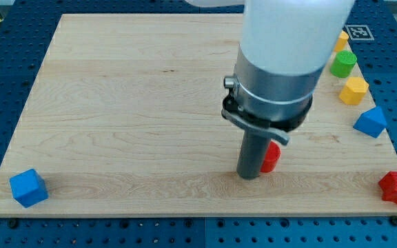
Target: Push the red circle towards the red star
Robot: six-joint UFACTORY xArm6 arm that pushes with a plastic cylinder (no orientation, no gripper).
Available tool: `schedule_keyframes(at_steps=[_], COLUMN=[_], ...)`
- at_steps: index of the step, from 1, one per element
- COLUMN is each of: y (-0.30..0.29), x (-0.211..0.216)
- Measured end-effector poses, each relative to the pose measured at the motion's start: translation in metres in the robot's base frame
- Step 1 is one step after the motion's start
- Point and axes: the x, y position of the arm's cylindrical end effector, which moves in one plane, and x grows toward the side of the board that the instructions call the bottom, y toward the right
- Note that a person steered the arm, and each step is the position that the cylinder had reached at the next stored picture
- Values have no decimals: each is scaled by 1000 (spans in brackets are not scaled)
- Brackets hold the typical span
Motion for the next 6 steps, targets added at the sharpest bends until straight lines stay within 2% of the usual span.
schedule_keyframes(at_steps=[2, 5, 6], y=[9, 98, 100], x=[-27, -26, -21])
